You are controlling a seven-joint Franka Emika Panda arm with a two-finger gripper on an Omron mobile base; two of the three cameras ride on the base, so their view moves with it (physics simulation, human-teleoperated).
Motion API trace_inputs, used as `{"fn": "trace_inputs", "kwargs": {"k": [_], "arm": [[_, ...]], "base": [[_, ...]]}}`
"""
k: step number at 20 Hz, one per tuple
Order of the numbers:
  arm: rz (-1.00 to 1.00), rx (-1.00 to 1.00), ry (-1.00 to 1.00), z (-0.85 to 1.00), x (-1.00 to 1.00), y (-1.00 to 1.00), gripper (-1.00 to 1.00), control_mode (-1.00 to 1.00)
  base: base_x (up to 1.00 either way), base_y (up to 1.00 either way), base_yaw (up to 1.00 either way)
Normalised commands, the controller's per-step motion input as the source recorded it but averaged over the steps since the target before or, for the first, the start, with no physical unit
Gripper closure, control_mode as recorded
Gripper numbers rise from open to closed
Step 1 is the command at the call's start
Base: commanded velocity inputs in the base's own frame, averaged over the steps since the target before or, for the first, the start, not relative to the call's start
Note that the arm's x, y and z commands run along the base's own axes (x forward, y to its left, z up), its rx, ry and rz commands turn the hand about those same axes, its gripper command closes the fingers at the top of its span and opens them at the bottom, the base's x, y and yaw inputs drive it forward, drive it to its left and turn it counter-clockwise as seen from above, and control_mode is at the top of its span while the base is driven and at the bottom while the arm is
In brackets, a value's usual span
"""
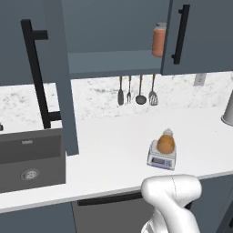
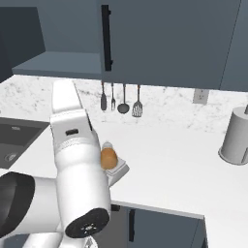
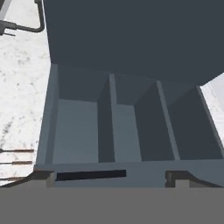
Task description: Pick the honey bottle and place it on the digital scale for weighing, and close the cabinet.
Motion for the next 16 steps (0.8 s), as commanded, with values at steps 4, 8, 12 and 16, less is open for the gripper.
{"fn": "trace_inputs", "kwargs": {"k": [4,8,12,16], "arm": [[-0.14,0.0,-0.01,0.0,-0.44,1.0,-1.0,-1.0],[-0.19,0.0,-0.05,-0.1,-0.35,1.0,-1.0,-1.0],[-0.26,0.03,-0.28,-0.28,-0.46,1.0,-1.0,-1.0],[-0.28,0.07,-0.31,-0.42,-0.41,1.0,-1.0,-1.0]], "base": [[0.0,0.0,0.0],[0.0,0.0,0.0],[0.0,0.0,0.0],[0.0,0.0,0.0]]}}
